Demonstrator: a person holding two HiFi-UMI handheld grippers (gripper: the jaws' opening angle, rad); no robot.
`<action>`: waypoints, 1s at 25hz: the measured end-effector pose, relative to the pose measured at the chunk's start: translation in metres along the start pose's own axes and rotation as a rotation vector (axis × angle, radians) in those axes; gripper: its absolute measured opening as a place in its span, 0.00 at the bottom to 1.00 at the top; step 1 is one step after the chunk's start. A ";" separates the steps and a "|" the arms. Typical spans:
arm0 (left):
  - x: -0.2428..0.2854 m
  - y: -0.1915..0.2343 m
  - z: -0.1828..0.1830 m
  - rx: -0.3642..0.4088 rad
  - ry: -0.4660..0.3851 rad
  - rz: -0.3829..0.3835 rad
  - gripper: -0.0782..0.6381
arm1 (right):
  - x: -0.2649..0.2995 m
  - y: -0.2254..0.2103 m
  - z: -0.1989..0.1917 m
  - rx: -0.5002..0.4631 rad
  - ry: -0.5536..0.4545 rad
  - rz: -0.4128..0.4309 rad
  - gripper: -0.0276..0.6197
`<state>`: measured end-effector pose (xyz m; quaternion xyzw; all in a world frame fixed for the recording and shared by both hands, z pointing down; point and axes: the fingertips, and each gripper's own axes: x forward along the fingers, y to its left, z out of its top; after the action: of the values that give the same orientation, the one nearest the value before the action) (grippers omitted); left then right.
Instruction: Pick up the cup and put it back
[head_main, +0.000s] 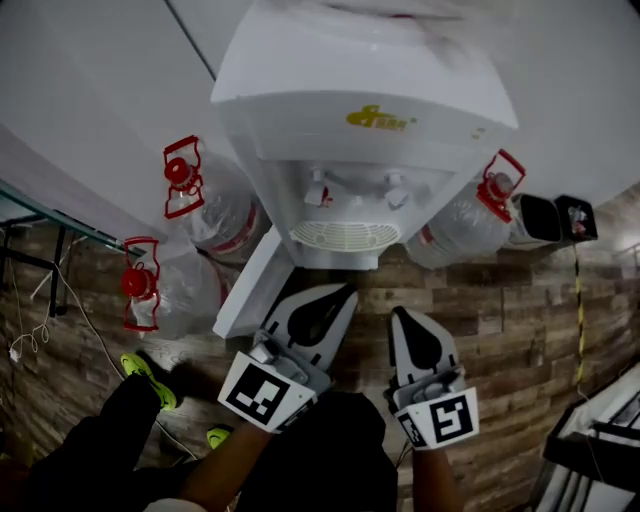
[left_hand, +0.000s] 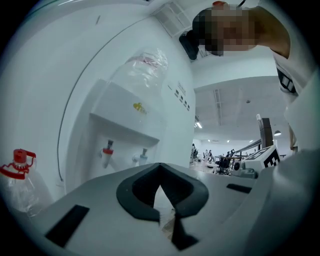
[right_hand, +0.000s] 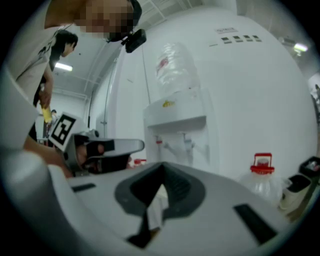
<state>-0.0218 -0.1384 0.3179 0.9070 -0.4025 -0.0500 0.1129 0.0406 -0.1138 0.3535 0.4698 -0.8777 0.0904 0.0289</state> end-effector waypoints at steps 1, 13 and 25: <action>-0.002 -0.005 0.013 -0.006 0.003 0.006 0.12 | -0.004 0.003 0.015 0.003 -0.001 0.003 0.08; -0.029 -0.091 0.192 -0.026 -0.003 0.035 0.12 | -0.067 0.055 0.194 0.025 0.020 0.063 0.08; -0.068 -0.161 0.296 -0.038 -0.013 0.070 0.12 | -0.134 0.099 0.318 0.020 0.038 0.105 0.08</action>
<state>-0.0049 -0.0321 -0.0091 0.8898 -0.4337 -0.0593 0.1292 0.0442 -0.0094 0.0103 0.4215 -0.8995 0.1094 0.0359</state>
